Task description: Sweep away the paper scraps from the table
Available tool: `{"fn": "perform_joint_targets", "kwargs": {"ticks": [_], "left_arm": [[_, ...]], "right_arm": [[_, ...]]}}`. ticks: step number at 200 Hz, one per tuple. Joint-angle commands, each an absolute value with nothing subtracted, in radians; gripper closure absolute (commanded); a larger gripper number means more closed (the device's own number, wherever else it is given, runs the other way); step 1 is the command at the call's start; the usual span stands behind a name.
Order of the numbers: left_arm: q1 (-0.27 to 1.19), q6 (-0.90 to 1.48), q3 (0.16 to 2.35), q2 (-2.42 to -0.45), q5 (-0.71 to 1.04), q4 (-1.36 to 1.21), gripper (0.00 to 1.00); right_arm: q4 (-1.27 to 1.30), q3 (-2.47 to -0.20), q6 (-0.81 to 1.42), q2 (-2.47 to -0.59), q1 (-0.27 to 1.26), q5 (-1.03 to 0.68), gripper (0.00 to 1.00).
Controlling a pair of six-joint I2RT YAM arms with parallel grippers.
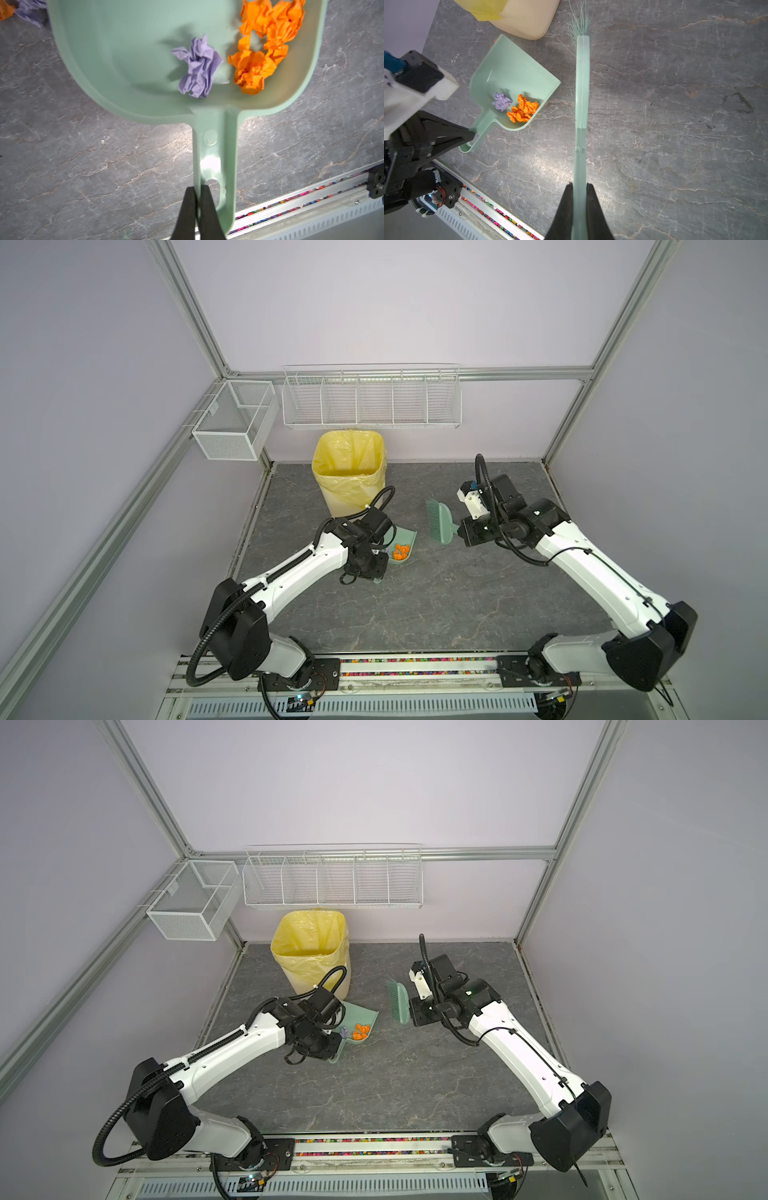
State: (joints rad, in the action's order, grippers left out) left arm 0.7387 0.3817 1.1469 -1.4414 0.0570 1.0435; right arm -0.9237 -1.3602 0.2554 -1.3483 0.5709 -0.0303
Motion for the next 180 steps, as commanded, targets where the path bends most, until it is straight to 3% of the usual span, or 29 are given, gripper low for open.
{"fn": "perform_joint_targets", "kwargs": {"ticks": [1, 180], "left_arm": [[0.733, 0.393, 1.164, -1.407, 0.034, 1.061, 1.00], [0.733, 0.324, 1.451, -1.401, -0.018, 1.233, 1.00]], "right_arm": [[-0.933, -1.334, 0.249, -1.334, 0.565, -0.009, 0.93], [-0.931, -1.277, 0.285, -1.308, 0.564, 0.012, 0.93]]}}
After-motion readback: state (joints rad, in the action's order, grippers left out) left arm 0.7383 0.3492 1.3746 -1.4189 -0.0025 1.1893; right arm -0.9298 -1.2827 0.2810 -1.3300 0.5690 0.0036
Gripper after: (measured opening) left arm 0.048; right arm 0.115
